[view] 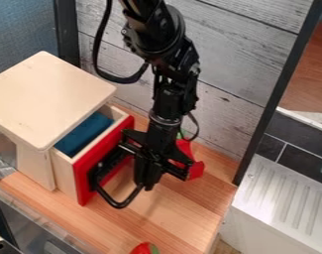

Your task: Open the drawer

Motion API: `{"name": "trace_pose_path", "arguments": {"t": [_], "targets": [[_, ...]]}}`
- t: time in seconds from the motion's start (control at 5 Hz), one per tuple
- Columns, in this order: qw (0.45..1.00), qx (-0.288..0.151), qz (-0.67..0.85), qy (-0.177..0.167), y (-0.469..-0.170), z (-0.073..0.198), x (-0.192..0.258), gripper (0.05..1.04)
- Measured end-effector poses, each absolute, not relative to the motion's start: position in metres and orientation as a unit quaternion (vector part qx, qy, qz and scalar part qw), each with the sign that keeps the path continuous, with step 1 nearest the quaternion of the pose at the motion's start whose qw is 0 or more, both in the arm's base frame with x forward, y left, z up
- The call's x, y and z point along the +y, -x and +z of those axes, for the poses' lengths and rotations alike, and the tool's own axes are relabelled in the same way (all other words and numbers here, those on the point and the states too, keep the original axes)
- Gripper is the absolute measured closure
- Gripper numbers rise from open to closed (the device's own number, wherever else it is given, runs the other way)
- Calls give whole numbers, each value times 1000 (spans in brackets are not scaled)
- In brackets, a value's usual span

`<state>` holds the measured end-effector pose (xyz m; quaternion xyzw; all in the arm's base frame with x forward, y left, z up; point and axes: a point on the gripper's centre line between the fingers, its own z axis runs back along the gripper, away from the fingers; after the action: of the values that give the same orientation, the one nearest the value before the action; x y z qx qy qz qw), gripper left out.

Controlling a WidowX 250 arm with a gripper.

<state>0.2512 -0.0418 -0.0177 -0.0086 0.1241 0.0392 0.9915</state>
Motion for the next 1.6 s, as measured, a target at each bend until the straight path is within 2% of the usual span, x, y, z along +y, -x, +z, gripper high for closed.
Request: {"name": "trace_pose_path", "arguments": {"t": [0.6, 1.2, 1.4, 1.6], "targets": [[989, 127, 59, 51, -254, -13, -66, 973], [988, 134, 40, 64, -246, -13, -91, 973], [985, 136, 53, 86, -248, -10, -102, 931], [972, 178, 126, 88, -241, -11, -108, 706]]}}
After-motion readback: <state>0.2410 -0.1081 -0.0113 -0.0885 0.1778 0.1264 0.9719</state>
